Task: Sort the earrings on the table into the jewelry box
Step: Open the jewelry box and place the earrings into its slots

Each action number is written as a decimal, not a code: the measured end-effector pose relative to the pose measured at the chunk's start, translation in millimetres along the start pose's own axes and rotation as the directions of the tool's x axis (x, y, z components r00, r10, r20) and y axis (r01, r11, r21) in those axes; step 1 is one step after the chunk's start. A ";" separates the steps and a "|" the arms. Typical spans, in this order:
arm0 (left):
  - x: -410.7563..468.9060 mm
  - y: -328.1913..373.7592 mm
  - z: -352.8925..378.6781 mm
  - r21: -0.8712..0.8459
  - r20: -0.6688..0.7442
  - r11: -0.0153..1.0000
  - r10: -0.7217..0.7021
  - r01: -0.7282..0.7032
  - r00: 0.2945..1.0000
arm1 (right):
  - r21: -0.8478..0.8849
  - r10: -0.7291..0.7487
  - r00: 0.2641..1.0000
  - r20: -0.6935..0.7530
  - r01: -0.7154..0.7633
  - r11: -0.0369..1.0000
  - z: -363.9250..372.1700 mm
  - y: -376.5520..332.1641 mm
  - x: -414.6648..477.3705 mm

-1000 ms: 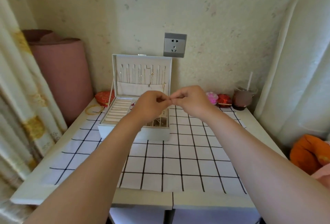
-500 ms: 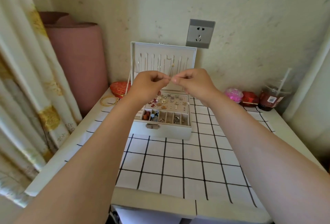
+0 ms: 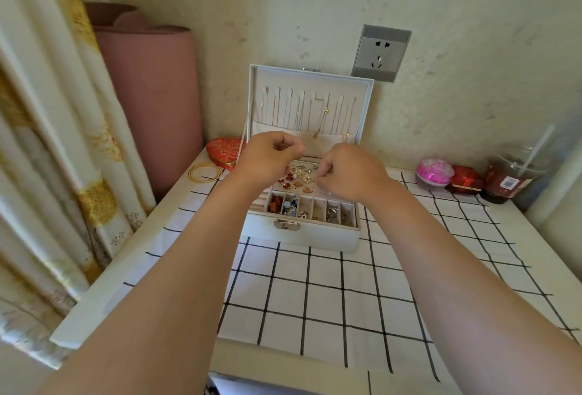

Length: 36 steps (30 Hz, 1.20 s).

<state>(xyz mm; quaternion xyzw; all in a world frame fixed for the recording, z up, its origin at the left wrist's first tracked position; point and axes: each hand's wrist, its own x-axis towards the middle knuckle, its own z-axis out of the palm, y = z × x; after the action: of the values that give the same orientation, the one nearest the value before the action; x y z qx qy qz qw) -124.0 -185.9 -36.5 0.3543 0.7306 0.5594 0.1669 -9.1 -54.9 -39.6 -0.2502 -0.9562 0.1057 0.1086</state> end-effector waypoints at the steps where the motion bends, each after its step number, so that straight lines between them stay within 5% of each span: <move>1: 0.4 -0.5 -0.2 -0.003 0.007 1.000 -0.004 0.004 1.000 | -0.002 -0.009 1.000 0.014 0.009 1.000 -1.5 0.9 0.1; 21: -2.8 3.6 5.7 -0.011 0.041 1.000 -0.005 0.005 0.999 | -0.052 -0.028 0.995 0.099 0.033 0.998 -6.3 1.8 -1.3; 27: -6.7 11.0 6.0 -0.081 0.051 0.995 -0.046 0.050 0.998 | 0.328 -0.018 0.999 -0.034 0.028 0.944 -14.3 4.0 -3.0; 31: -9.0 21.0 8.3 -0.116 0.031 0.986 -0.118 0.121 0.993 | 0.637 -0.016 0.992 -0.125 0.093 0.765 -33.3 -3.8 -9.4; 36: -15.8 30.3 10.6 -0.195 0.066 0.964 -0.168 0.178 0.984 | 0.703 0.005 0.974 -0.225 0.159 0.693 -39.1 -3.3 -16.6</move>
<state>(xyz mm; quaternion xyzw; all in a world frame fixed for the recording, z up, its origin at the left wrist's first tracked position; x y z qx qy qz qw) -96.2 -185.9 -13.9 0.2842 0.6943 0.6046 0.2678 13.7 -60.3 -4.0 -0.1574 -0.8321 0.4379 0.3019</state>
